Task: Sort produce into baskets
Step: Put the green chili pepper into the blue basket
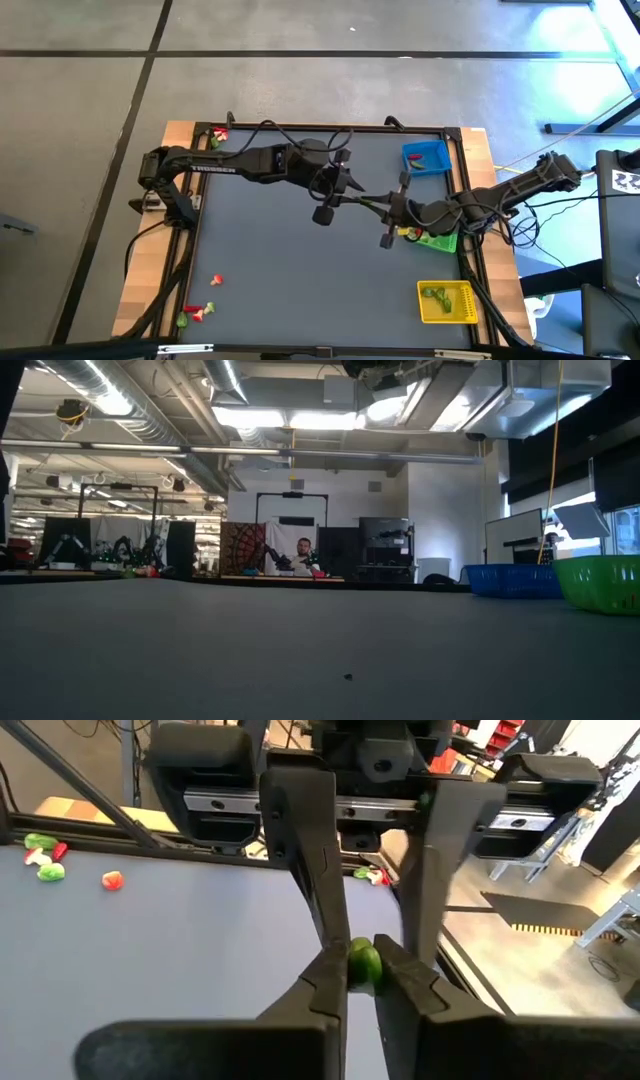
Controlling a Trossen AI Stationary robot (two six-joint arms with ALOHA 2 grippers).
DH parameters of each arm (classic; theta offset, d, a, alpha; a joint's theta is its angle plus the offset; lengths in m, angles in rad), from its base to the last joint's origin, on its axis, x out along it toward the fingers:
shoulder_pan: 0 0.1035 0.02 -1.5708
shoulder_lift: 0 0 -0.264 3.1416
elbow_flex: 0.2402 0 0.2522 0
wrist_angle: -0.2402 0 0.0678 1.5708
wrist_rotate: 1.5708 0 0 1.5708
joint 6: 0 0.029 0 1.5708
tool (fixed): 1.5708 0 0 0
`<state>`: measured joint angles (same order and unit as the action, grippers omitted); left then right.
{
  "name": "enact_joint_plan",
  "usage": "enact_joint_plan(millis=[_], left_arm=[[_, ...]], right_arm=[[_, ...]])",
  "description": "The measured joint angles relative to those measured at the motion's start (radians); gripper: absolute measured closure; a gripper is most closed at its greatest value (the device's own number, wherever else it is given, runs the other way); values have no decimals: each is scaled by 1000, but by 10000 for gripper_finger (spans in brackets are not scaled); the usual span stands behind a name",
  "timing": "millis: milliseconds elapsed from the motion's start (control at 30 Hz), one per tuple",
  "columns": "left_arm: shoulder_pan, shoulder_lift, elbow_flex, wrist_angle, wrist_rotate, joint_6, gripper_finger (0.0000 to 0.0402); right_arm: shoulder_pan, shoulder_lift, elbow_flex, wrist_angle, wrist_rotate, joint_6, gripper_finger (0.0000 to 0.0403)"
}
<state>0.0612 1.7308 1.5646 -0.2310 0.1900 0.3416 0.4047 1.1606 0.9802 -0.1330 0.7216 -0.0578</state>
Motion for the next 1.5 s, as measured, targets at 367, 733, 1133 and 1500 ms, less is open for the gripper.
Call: enact_joint_plan(millis=[367, 733, 1133, 1500], left_arm=[[25, -49, -4, -220, -71, -43, 233], [97, -99, -198, -178, -56, -146, 233], [109, -105, -406, 3, -57, -256, 233], [109, -106, -415, 13, -57, -259, 233]], right_arm=[[-56, 0, 0, -184, 105, 109, 368], [-359, 0, -1, -645, 57, 434, 367], [-761, 9, -195, -613, -136, 484, 367], [-959, 10, -336, -508, -236, 484, 344]])
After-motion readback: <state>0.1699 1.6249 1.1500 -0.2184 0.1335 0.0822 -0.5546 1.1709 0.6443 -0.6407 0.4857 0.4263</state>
